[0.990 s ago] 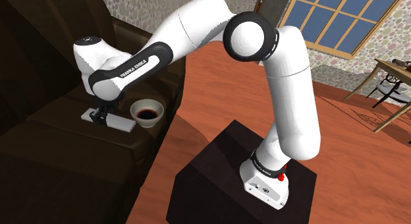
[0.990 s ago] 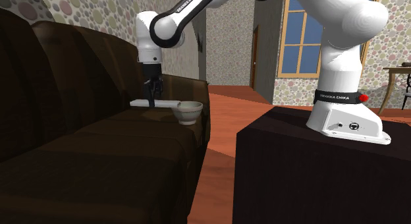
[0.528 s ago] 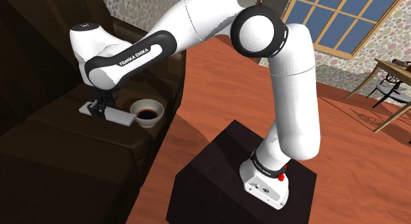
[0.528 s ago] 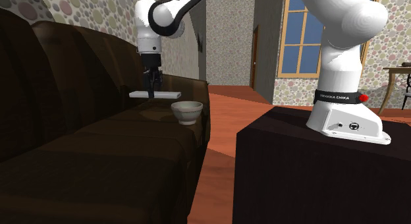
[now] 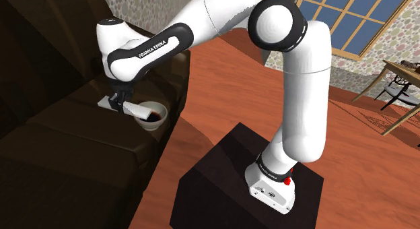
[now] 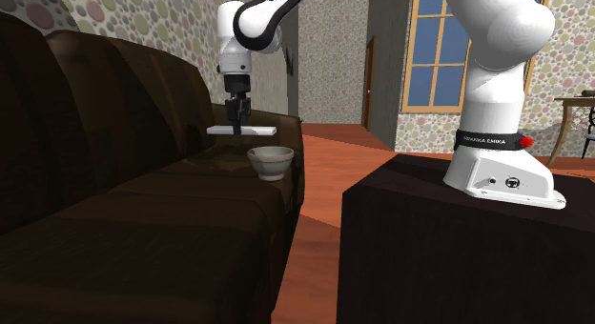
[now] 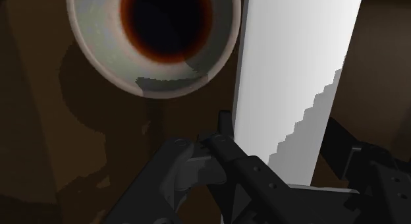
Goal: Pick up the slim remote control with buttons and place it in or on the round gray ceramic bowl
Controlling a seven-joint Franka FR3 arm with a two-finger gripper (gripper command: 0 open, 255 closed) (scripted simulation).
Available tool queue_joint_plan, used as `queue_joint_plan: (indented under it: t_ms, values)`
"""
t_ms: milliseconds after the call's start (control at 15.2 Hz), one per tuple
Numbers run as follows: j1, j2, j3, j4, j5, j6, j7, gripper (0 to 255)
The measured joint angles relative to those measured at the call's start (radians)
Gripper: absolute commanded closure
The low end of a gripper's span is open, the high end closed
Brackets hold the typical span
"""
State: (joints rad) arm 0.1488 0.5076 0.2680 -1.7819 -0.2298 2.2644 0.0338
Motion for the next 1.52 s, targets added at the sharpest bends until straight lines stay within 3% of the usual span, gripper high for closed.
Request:
queue_joint_plan:
  t_ms: [594, 1518]
  values:
    - [-0.165, -0.114, -0.03, -0.175, 0.039, 0.079, -0.195, 255]
    - [-0.155, 0.008, -0.062, -0.188, -0.007, 0.211, -0.173, 255]
